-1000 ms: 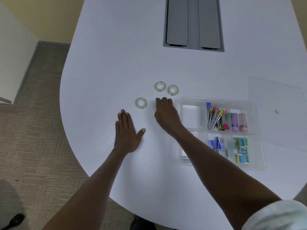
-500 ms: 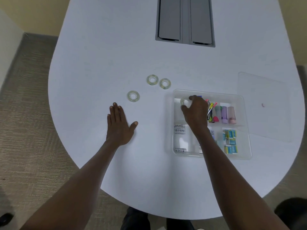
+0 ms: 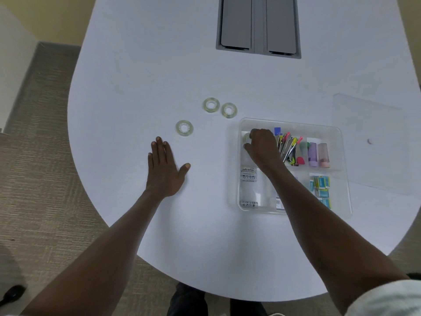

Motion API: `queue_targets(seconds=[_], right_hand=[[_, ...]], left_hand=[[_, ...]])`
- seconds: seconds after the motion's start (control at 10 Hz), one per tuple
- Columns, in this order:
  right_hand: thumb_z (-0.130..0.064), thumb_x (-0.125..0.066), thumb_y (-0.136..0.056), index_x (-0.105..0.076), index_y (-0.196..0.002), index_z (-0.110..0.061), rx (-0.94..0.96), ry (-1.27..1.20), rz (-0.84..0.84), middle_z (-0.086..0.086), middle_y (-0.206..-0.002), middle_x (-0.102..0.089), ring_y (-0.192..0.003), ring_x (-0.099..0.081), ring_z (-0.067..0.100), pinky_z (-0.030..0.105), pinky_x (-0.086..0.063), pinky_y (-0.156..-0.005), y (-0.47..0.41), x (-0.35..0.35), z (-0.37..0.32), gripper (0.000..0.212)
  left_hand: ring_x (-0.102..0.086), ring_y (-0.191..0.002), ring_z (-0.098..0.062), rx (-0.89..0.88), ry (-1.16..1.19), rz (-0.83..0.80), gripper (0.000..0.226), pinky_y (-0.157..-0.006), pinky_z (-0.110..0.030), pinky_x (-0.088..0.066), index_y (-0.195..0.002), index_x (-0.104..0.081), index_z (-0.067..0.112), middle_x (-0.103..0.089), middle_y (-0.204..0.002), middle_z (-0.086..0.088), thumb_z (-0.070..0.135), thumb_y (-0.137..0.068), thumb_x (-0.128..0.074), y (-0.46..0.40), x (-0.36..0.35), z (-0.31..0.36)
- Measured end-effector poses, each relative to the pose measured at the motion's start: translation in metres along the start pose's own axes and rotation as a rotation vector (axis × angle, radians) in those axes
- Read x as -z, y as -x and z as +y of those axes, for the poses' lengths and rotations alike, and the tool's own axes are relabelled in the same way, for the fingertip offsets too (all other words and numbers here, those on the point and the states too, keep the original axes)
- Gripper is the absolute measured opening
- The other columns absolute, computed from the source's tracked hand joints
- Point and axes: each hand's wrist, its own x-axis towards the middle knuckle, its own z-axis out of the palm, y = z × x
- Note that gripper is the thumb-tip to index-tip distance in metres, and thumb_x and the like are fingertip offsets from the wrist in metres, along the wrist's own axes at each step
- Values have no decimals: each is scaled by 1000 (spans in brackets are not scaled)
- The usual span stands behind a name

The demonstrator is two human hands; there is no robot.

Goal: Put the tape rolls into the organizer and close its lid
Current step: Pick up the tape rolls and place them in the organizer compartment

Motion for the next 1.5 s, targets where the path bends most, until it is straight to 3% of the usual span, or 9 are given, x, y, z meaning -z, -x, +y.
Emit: queue_targets(seconds=[0.3, 0.4, 0.5, 0.7, 0.9, 1.1, 1.3, 1.4, 1.5], right_hand=[[-5, -56, -80, -62, -91, 5, -41, -66, 109, 23, -88, -64, -87, -59, 39, 41, -48, -77, 16, 12, -7, 16], [-8, -58, -81, -63, -97, 1, -71, -147, 321, 19, -93, -63, -93, -55, 36, 40, -43, -79, 26, 29, -28, 19], [-11, -59, -83, -62, -106, -3, 84, -276, 438, 15, -101, -61, -100, -52, 31, 35, -42, -83, 28, 35, -62, 25], [-4, -62, -80, -55, -121, -2, 402, -238, 207, 16, -118, -60, -105, -55, 34, 42, -52, -81, 4, 5, -110, 42], [-6, -61, -81, -35, -142, -8, 484, 22, -61, 20, -147, -39, -120, -47, 41, 47, -55, -78, -21, -28, -132, 66], [2, -49, -88, -47, -130, -8, 626, 132, -9, 19, -132, -50, -97, -56, 35, 40, -53, -63, -21, -39, -133, 43], [0, -56, -81, -55, -117, -3, 536, -35, 42, 18, -106, -57, -87, -54, 32, 43, -53, -58, -7, -30, -132, 36], [-6, -61, -78, -52, -124, -3, 468, -139, 119, 16, -111, -57, -95, -53, 31, 41, -54, -64, 7, -13, -130, 47], [-14, -61, -80, -45, -134, -4, 327, -273, 219, 13, -122, -54, -109, -49, 30, 36, -50, -83, 24, 11, -121, 57]], left_hand=[[15, -148, -34, -4, 8, -1, 91, -120, -49, -2, -150, 7, -3, 17, -159, -21, 57, -94, -33, 1, 1, 0], [18, -148, -33, -1, 23, -4, 91, -120, -48, 1, -150, 8, -2, 19, -159, -20, 58, -94, -32, 0, 1, 0], [19, -147, -31, 3, 25, -7, 91, -121, -47, 2, -150, 9, -1, 21, -159, -19, 58, -94, -32, 0, 0, 0], [13, -148, -34, -5, -14, 26, 93, -120, -48, -3, -150, 4, -2, 15, -159, -21, 64, -90, -22, -2, -3, -3], [13, -149, -33, -18, -9, 45, 92, -120, -47, -2, -150, 4, -1, 14, -160, -21, 64, -91, -23, -1, -6, -5], [15, -148, -32, -20, -4, 38, 92, -120, -46, 0, -151, 6, 0, 16, -160, -20, 65, -91, -23, -2, -8, -8], [16, -148, -32, -22, 5, 33, 93, -120, -47, 0, -151, 7, 1, 16, -159, -20, 65, -90, -21, -1, -8, -7], [14, -149, -33, -19, -6, 36, 94, -120, -48, -2, -150, 5, 0, 15, -159, -20, 67, -88, -17, -1, -7, -6], [11, -149, -35, -26, -4, 41, 94, -119, -49, -4, -150, 2, -2, 12, -159, -22, 66, -89, -19, -1, -6, -5]])
